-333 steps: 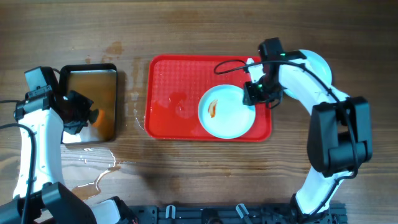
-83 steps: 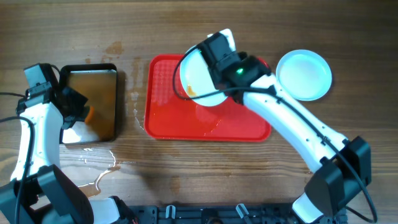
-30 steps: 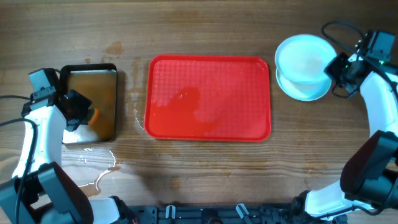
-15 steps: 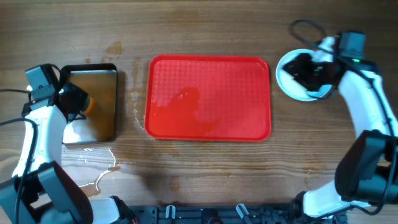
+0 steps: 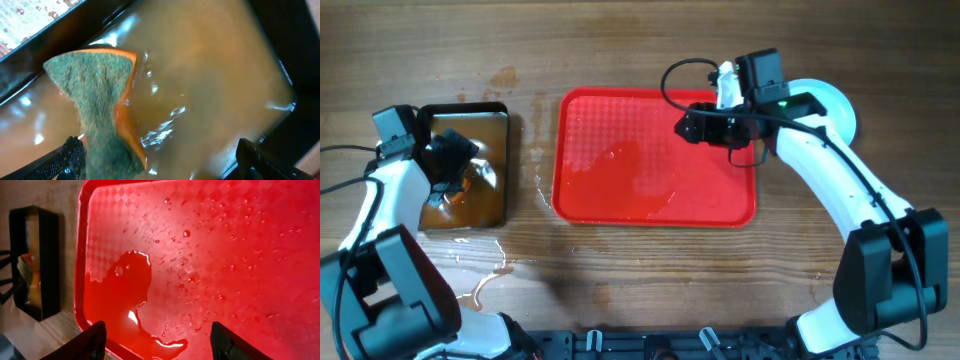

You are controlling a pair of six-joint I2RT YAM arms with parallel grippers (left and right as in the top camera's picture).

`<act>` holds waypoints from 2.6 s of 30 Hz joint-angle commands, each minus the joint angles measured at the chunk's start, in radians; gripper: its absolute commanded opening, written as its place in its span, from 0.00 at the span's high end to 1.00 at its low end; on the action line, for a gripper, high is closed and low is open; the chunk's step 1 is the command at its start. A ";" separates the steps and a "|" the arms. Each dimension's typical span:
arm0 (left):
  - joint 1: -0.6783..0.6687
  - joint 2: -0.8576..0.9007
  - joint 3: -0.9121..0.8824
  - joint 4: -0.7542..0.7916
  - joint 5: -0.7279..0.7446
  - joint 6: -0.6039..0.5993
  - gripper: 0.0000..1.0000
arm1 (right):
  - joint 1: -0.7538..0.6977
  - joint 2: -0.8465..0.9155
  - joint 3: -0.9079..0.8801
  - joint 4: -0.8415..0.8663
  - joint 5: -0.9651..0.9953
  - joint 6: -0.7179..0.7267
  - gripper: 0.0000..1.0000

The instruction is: Clean dirty plates on tray and stack at the side

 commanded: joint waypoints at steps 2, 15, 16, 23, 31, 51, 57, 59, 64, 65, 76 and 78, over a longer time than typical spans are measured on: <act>0.005 -0.214 -0.003 -0.041 0.053 0.008 0.05 | 0.002 -0.122 -0.001 -0.013 0.022 -0.007 0.32; 0.005 -0.636 -0.003 -0.259 0.274 0.008 0.00 | 0.085 -0.677 -0.002 -0.331 0.171 -0.077 0.12; 0.005 -0.634 -0.003 -0.259 0.274 0.008 0.00 | 0.087 -0.715 -0.002 -0.336 0.183 -0.062 0.00; 0.005 -0.626 -0.003 -0.259 0.274 0.008 0.00 | 0.087 -0.787 -0.002 -0.337 0.183 0.126 0.00; 0.005 -0.626 -0.003 -0.259 0.274 0.008 0.00 | 0.087 -0.697 -0.002 -0.446 0.270 0.151 0.00; 0.005 -0.626 -0.003 -0.259 0.274 0.008 0.00 | -0.274 -1.491 -0.999 0.491 0.103 -0.021 0.00; 0.005 -0.626 -0.003 -0.259 0.274 0.008 0.00 | -0.300 -1.672 -1.153 0.569 0.217 -0.021 0.00; 0.005 -0.626 -0.003 -0.259 0.274 0.008 0.00 | -0.335 -1.703 -1.171 0.568 0.224 -0.024 0.00; 0.005 -0.626 -0.003 -0.259 0.274 0.008 0.00 | -0.378 -1.720 -1.219 0.610 0.280 -0.022 0.00; 0.005 -0.626 -0.003 -0.259 0.274 0.008 0.00 | -0.378 -1.720 -1.248 0.660 0.313 -0.010 0.00; 0.005 -0.626 -0.003 -0.259 0.274 0.008 0.00 | -0.378 -1.719 -1.253 0.623 0.404 -0.104 0.00; 0.005 -0.626 -0.003 -0.259 0.274 0.008 0.00 | -0.378 -1.719 -1.253 0.623 0.404 -0.104 0.00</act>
